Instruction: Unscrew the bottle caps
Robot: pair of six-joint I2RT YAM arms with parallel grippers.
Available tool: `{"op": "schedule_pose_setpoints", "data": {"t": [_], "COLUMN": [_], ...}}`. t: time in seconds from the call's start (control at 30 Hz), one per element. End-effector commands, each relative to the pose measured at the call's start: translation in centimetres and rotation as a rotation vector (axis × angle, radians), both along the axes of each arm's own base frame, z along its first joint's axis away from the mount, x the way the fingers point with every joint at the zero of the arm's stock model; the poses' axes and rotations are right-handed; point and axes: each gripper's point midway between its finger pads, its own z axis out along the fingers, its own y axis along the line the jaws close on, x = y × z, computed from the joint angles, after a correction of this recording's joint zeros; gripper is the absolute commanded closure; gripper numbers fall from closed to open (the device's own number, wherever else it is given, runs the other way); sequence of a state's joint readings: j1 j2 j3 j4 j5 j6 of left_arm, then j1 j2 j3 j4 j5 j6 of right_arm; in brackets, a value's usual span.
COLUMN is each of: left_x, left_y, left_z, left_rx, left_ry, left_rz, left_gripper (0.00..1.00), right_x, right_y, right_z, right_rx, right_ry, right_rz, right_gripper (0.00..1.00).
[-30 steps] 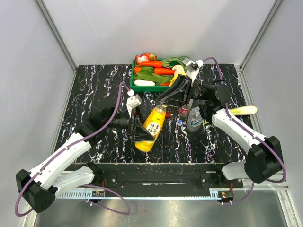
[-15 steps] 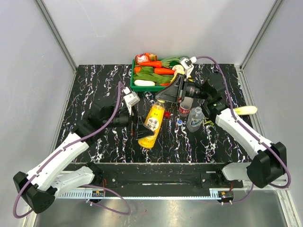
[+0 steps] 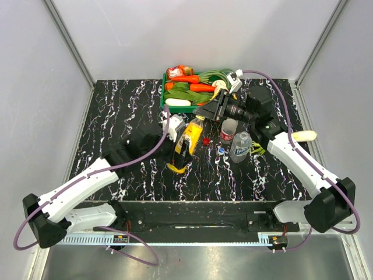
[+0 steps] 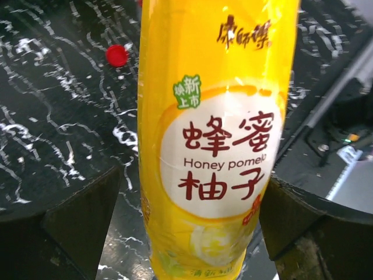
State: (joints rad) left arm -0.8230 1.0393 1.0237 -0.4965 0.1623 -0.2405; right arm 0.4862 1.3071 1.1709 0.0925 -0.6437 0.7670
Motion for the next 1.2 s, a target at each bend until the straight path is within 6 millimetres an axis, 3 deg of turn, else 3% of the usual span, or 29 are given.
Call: {"op": "schedule_pose_setpoints", "data": {"t": [0.0, 0.13, 0.3, 0.47, 0.6, 0.87, 1.17], "left_x": [2.8, 3.4, 3.6, 3.3, 2.8, 1.2, -0.8], "left_y": [1.3, 1.4, 0.9, 0.6, 0.2, -1.4, -2.9], "left_z": [0.6, -0.4, -1.3, -1.7, -1.7, -1.3, 1.1], "left_rx": [0.088, 0.16, 0.215, 0.217, 0.192, 0.107, -0.105], "left_ry": [-0.088, -0.108, -0.118, -0.106, -0.101, -0.059, 0.006], "left_rz": [0.186, 0.243, 0.245, 0.226, 0.198, 0.095, -0.08], "left_gripper": [0.01, 0.02, 0.12, 0.35, 0.48, 0.51, 0.57], "right_x": [0.5, 0.8, 0.8, 0.7, 0.6, -0.6, -2.7], "right_y": [-1.3, -1.4, -1.3, -1.2, -1.4, -1.4, -1.4], "right_z": [3.2, 3.0, 2.6, 2.0, 2.0, 2.6, 3.8], "right_rx": [0.02, 0.021, 0.015, 0.002, -0.008, -0.024, -0.017], "right_ry": [-0.042, -0.027, -0.015, -0.016, -0.038, -0.117, -0.246], "right_rz": [-0.116, -0.136, -0.128, -0.124, -0.12, -0.07, 0.022], "right_gripper": [1.0, 1.0, 1.0, 1.0, 1.0, 1.0, 1.0]}}
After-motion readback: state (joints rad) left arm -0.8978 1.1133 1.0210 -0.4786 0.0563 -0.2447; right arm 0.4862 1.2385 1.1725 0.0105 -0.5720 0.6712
